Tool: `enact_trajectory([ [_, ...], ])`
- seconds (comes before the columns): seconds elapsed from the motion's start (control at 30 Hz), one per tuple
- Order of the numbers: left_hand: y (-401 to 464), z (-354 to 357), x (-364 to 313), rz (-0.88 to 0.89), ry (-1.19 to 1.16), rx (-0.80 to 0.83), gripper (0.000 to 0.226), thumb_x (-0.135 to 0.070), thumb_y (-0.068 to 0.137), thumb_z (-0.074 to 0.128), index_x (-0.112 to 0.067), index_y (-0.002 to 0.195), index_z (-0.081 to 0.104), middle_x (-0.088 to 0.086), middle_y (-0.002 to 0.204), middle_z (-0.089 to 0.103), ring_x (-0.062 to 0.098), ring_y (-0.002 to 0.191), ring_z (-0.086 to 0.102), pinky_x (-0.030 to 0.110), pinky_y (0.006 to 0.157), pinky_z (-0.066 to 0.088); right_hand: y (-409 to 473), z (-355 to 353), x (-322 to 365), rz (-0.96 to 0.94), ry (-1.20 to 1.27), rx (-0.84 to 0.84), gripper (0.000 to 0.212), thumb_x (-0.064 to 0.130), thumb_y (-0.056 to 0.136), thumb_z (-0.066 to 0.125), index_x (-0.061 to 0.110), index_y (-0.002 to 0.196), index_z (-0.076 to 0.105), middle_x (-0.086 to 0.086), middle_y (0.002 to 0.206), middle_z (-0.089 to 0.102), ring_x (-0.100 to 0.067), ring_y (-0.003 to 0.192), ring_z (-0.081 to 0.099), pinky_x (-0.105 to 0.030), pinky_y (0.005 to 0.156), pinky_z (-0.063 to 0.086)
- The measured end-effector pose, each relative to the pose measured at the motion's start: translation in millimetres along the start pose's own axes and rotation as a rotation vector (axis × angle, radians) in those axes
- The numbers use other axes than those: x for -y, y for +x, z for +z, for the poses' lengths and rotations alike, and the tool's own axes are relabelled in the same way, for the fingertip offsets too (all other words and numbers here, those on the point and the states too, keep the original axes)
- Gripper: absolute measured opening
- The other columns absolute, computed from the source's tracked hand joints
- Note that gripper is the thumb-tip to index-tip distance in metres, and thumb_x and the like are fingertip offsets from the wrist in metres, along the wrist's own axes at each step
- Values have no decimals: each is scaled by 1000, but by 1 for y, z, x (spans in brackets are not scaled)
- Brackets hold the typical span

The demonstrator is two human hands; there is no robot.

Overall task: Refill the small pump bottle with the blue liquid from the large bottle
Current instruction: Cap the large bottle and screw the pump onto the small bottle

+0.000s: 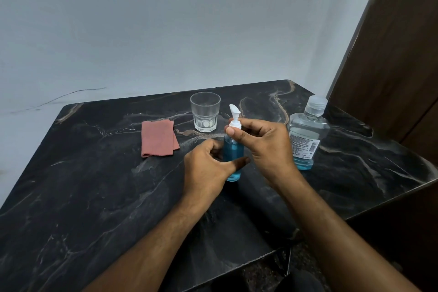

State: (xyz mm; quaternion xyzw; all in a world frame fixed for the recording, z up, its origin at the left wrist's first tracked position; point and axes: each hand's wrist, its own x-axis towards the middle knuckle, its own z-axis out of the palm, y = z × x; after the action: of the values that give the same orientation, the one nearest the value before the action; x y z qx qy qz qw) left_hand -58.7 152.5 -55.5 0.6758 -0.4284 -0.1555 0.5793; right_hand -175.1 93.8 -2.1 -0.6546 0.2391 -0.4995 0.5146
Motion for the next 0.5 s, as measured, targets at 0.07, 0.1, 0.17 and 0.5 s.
enact_trajectory([
  [0.07, 0, 0, 0, -7, -8, 6, 48, -52, 51, 96, -26, 84, 71, -12, 77, 76, -1, 69, 71, 22, 62, 61, -1, 2, 0, -23, -12, -17, 16, 10, 79, 81, 21, 91, 79, 8, 85, 80, -6, 83, 76, -16, 71, 57],
  [0.1, 0, -1, 0, -5, -14, 8, 49, -52, 51, 95, -26, 84, 71, -12, 77, 76, -2, 69, 71, 21, 61, 60, -1, 3, -1, -30, -18, -31, 16, 11, 79, 82, 22, 90, 79, 8, 85, 80, -6, 83, 76, -16, 71, 57],
  [0.17, 0, -1, 0, 7, -30, -5, 50, -54, 49, 94, -26, 82, 70, -13, 76, 75, -3, 67, 71, 19, 60, 59, -2, 7, -3, -38, -24, -72, 18, 12, 79, 83, 25, 90, 80, 9, 86, 80, -6, 85, 76, -17, 72, 57],
  [0.5, 1, 3, 7, 136, 15, -52, 28, -47, 54, 56, -28, 71, 44, -6, 71, 56, 13, 62, 51, 40, 53, 51, -27, 13, -20, 45, -342, -48, 41, 19, 75, 88, 22, 113, 72, 1, 102, 76, -15, 95, 73, -44, 85, 59],
])
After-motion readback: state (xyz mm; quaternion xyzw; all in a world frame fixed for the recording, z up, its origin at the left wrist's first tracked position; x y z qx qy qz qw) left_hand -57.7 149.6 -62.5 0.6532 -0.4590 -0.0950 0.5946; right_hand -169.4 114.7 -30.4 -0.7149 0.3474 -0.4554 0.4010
